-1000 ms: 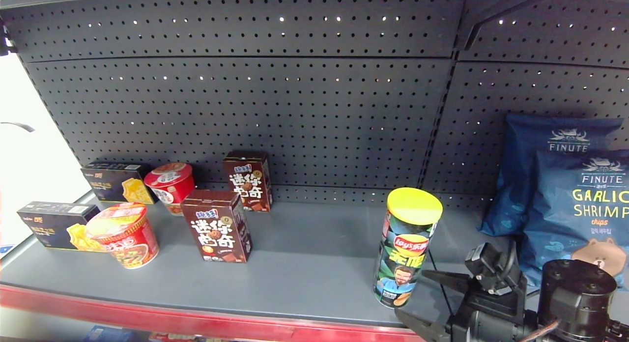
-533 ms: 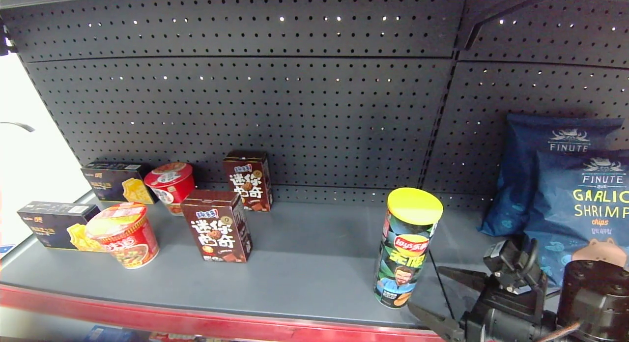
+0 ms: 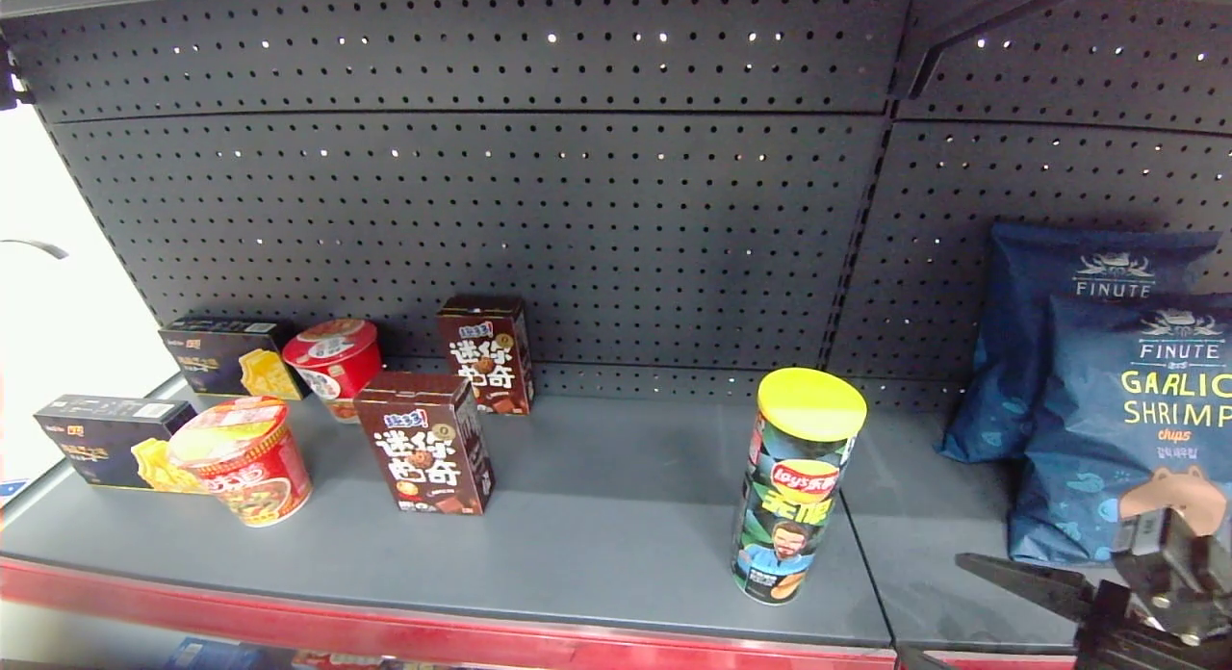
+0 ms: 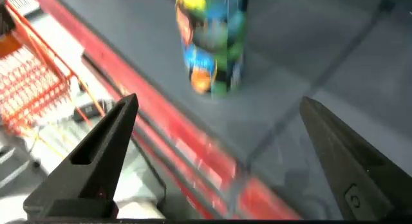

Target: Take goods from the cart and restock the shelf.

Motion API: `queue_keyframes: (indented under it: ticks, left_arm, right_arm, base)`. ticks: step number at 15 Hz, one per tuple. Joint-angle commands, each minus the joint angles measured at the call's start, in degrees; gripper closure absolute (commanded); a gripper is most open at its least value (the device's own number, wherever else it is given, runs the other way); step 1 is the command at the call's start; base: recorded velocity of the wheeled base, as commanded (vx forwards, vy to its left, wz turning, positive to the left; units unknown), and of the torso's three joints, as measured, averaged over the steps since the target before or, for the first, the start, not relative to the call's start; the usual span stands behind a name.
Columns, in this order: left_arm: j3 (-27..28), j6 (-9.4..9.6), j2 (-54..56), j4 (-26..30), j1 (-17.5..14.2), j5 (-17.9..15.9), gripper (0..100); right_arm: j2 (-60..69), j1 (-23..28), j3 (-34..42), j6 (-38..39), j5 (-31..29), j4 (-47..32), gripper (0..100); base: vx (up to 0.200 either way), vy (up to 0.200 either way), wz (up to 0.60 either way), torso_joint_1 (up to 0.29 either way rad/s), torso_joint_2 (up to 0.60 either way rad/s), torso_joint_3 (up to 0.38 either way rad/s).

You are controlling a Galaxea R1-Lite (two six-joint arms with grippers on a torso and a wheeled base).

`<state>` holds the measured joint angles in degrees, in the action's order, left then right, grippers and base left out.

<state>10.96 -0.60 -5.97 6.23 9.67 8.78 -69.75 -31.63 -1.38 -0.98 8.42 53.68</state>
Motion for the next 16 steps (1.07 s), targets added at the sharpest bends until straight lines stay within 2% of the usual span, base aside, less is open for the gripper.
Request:
queue_keyframes:
  ticks: [1,3,4,5,6,7,8,9,12,13,14,15,16]
  left_arm:
    - [0.6,0.07,-0.1,0.0,0.0,0.0,100]
    - [3.0,1.21,-0.1,0.2,0.1,-0.5,100]
    - [6.2,2.79,-0.3,0.8,0.4,-1.5,100]
    - [9.5,4.03,-1.5,1.0,1.2,-3.9,100]
    - [11.5,4.55,-3.0,1.5,1.8,-6.2,100]
    - [16.4,5.26,-7.4,3.8,1.8,-11.2,100]
    - [18.4,5.34,-11.6,4.0,1.8,-15.2,100]
    - [20.1,5.43,-15.8,3.4,1.8,-18.3,100]
    - [23.4,5.34,-27.0,0.3,2.0,-24.0,100]
    - [23.4,5.26,-30.9,-1.4,3.2,-27.0,100]
    - [23.5,5.26,-33.5,-2.9,4.7,-29.3,100]
    - [23.7,5.26,-36.8,-5.7,6.9,-31.0,100]
    - [23.8,5.08,-39.5,-8.4,8.8,-31.1,100]
  right_arm:
    - [31.9,0.3,-9.0,-0.7,-7.4,-32.6,0]
    - [45.4,0.5,-10.9,-0.5,-14.0,-48.1,0]
    - [50.7,1.8,-12.8,-0.5,-17.0,-54.7,0]
    - [53.6,4.7,-15.1,-0.2,-17.7,-60.0,0]
    - [54.9,7.2,-15.8,0.2,-17.6,-62.1,0]
    - [58.2,15.2,-15.8,1.8,-17.4,-63.3,0]
    - [61.2,20.7,-13.9,4.1,-17.2,-63.3,0]
    - [64.0,23.5,-11.5,6.4,-16.9,-63.3,0]
    - [64.0,23.5,-7.2,6.4,-20.5,-58.2,0]
    - [64.0,23.5,-2.1,5.6,-23.9,-57.2,0]
    - [64.0,23.5,-0.6,5.4,-27.8,-54.8,0]
    - [64.0,23.5,-0.6,4.8,-26.4,-54.2,0]
    - [64.0,23.5,-0.5,3.8,-25.7,-54.1,0]
  base:
    - [0.000,0.000,0.00,0.000,0.00,0.000]
    - [0.000,0.000,0.00,0.000,0.00,0.000]
    - [0.000,0.000,0.00,0.000,0.00,0.000]
    - [0.000,0.000,0.00,0.000,0.00,0.000]
    - [0.000,0.000,0.00,0.000,0.00,0.000]
    - [0.000,0.000,0.00,0.000,0.00,0.000]
    - [0.000,0.000,0.00,0.000,0.00,0.000]
    - [0.000,0.000,0.00,0.000,0.00,0.000]
    - [0.000,0.000,0.00,0.000,0.00,0.000]
    - [0.000,0.000,0.00,0.000,0.00,0.000]
    - [0.000,0.000,0.00,0.000,0.00,0.000]
    - [0.000,0.000,0.00,0.000,0.00,0.000]
    - [0.000,0.000,0.00,0.000,0.00,0.000]
